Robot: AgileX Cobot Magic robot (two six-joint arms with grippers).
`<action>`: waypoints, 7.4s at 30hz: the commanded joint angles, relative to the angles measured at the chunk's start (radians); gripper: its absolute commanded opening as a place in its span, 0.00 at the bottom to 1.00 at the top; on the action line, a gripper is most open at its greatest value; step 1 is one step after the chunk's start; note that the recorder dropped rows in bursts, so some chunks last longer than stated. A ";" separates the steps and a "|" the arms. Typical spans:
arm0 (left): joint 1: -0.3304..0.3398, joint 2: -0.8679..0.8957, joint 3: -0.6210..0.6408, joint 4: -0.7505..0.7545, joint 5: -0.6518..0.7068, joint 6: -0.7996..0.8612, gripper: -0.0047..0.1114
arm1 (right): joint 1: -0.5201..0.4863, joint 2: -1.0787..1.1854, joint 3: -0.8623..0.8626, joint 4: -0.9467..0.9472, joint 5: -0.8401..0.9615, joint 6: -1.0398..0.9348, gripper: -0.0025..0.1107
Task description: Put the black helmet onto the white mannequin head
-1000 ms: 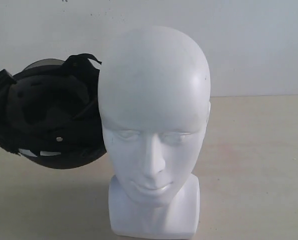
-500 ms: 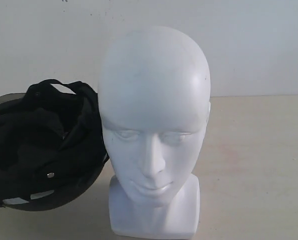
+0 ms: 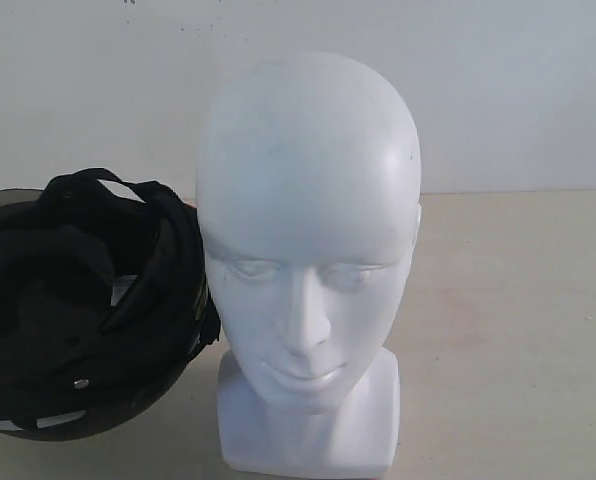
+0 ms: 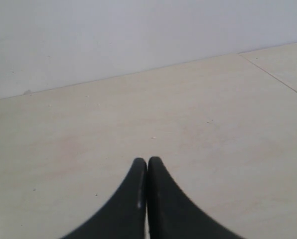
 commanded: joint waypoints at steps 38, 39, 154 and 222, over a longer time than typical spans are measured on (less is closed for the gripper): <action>-0.002 0.046 0.123 -0.072 -0.231 -0.457 0.32 | 0.003 -0.005 0.000 -0.006 -0.006 0.000 0.02; -0.002 0.046 0.123 -0.072 -0.237 -0.451 0.37 | 0.003 -0.005 0.000 -0.006 -0.006 0.000 0.02; -0.223 0.096 -0.090 -0.033 0.040 2.191 0.33 | 0.003 -0.005 0.000 -0.006 -0.008 0.000 0.02; -0.223 -0.152 0.028 0.056 0.071 1.877 0.74 | 0.003 -0.005 0.000 -0.006 -0.008 0.000 0.02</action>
